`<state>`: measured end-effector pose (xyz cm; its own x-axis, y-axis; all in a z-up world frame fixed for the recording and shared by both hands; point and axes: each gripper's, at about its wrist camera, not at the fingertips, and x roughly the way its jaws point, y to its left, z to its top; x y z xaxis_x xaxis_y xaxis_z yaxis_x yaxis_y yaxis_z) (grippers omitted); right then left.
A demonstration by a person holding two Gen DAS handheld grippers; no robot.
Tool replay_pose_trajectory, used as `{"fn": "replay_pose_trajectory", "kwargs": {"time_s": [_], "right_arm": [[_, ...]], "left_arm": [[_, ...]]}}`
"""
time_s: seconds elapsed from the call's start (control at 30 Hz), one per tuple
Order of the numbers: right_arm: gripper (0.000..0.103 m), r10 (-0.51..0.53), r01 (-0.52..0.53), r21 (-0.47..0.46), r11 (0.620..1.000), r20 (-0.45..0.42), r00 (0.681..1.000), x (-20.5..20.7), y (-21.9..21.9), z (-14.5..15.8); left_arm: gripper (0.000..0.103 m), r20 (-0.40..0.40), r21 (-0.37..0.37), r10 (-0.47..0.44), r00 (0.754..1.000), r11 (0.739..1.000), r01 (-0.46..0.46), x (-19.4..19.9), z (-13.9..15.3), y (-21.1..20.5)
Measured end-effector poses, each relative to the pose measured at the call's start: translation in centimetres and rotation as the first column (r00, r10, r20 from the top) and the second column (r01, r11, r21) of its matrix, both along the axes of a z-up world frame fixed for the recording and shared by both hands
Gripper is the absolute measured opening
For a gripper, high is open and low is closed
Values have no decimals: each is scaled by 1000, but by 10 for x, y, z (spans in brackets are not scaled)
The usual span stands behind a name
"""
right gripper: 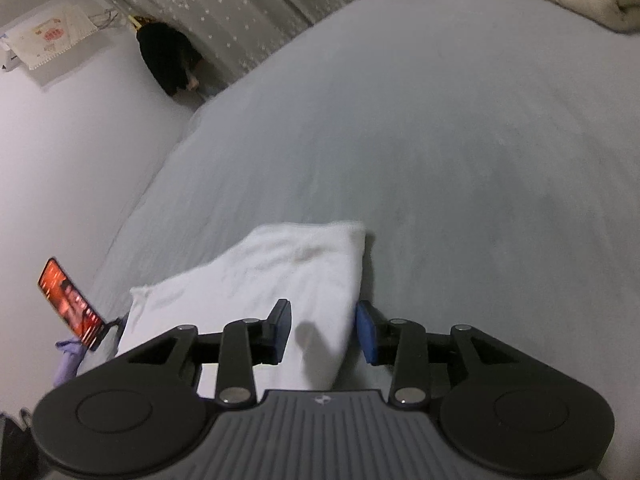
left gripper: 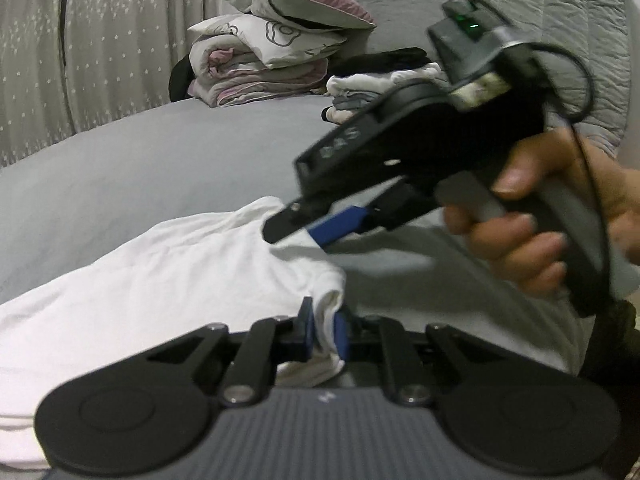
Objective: Fold clothes
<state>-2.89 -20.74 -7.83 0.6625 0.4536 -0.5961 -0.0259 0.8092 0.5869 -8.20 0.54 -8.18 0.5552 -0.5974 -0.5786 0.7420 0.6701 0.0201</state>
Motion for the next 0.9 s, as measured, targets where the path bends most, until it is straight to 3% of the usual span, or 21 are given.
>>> {"fn": "replay_pose_trajectory", "kwargs": {"time_s": [0.07,0.23,0.33,0.53,0.73,0.9], "right_arm": [[32,-19,19,-6,1000,9,1000,7,0,-1],[13,-52,51,-40,998,-7,999,18,-1,-1],[11,-56,55,-62,997,-16,998,19,1,2],[10,-52,51,-111,993,-8,999,21,12,23],[10,-23,25,-131,991,22,999,27,35,50],[10,9,-3,-141,990,42,999,37,62,66]], "left_arm": [[11,0,0,0,1000,1000,0,0,0,1],[11,-8,-16,5,1000,1000,-5,0,2,4],[11,-18,-32,9,1000,999,-10,0,4,7],[9,-90,-155,61,994,985,-75,1,13,29],[9,-166,-298,143,976,936,-188,4,26,68],[9,-191,-367,221,956,888,-278,3,35,109]]}}
